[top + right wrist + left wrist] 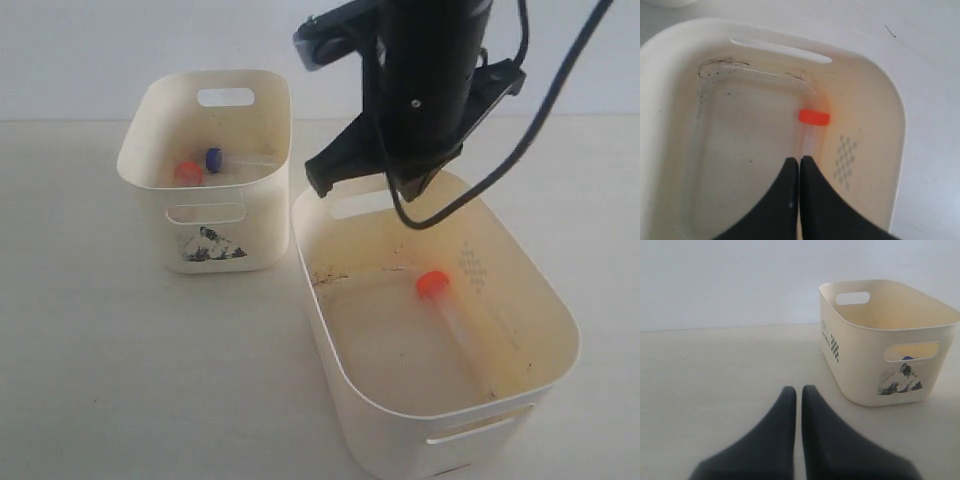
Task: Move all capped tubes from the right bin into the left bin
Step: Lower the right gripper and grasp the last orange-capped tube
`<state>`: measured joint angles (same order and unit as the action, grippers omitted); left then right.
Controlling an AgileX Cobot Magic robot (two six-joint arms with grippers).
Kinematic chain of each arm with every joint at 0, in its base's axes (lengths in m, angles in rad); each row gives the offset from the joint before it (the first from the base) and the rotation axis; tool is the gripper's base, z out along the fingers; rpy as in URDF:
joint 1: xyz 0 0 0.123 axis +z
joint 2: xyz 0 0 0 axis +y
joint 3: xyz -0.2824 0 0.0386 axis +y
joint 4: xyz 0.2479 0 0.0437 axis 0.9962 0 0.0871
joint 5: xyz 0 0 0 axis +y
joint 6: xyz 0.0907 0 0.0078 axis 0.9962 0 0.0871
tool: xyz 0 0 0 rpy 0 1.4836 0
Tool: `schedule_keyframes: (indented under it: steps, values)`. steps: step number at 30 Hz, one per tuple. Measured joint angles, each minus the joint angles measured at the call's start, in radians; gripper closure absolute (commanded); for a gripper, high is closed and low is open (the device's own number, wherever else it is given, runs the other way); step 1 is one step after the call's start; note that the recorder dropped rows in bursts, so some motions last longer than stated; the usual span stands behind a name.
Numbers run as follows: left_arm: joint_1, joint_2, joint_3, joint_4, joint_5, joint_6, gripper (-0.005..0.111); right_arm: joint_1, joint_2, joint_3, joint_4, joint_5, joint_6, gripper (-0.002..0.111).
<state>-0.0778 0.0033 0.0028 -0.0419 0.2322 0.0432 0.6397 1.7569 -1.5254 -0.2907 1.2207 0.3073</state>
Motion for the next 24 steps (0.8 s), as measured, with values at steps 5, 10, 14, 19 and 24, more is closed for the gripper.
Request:
schedule_keyframes:
  steps: [5,10,14,19,24]
  values:
    - [0.0,0.0,0.0,0.0,0.0,0.0,0.102,0.01,0.038,0.018,-0.029,-0.004,0.051,0.109]
    - [0.0,0.0,0.0,0.0,0.0,0.0,0.102,0.01,0.042,0.115,-0.082,-0.004,0.102,0.109]
    - [0.0,0.0,0.0,0.0,0.0,0.0,0.102,0.01,0.057,0.175,-0.121,0.002,0.136,0.109]
    - [0.0,0.0,0.0,0.0,0.0,0.0,0.102,0.01,0.082,0.183,-0.127,0.002,0.14,0.109]
    - [0.0,0.0,0.0,0.0,0.0,0.0,0.102,0.012,0.132,0.183,-0.118,0.002,0.133,0.109]
